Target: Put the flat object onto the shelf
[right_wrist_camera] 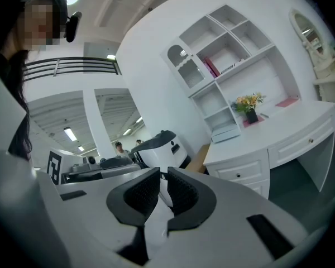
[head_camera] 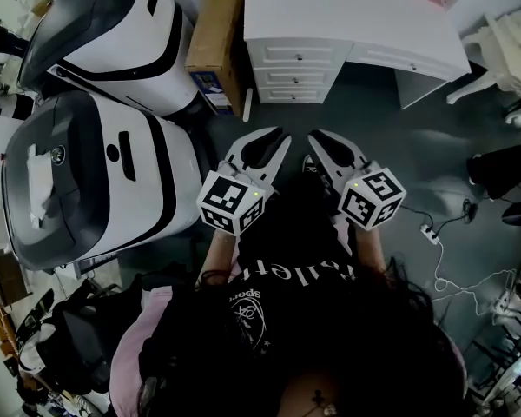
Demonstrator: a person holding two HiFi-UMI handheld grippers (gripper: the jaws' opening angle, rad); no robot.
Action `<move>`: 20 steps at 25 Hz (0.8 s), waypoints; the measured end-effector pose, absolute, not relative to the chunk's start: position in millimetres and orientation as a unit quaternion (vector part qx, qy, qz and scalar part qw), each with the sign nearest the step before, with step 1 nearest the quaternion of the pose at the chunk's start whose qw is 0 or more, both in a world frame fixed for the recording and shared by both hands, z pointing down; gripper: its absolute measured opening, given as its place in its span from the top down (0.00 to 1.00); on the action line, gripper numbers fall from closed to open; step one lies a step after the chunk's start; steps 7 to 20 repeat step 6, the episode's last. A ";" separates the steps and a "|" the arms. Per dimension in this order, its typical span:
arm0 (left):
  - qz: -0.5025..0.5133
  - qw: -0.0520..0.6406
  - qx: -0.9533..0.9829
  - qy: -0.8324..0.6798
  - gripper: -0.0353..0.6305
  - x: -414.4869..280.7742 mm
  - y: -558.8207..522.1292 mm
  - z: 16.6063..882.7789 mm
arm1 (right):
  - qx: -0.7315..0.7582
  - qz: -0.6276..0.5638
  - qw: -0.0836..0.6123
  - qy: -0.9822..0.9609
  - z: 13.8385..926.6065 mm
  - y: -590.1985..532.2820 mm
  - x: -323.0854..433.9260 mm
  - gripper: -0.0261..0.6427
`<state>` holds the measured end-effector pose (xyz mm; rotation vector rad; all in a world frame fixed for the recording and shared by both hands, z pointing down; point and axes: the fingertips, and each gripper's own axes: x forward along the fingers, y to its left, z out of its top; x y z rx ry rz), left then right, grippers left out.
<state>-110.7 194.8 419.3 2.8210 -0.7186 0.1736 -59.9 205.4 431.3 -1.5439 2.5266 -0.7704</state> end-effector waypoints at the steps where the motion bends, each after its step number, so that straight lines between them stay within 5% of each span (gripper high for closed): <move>1: 0.059 0.112 0.961 -0.244 0.84 -111.1 196.1 419.0 | -0.505 -0.252 0.041 0.825 431.6 206.7 -60.4 0.86; 20: 0.058 0.110 0.962 -0.244 0.84 -114.4 201.0 418.4 | -0.502 -0.251 0.045 0.826 431.8 212.2 -64.2 0.86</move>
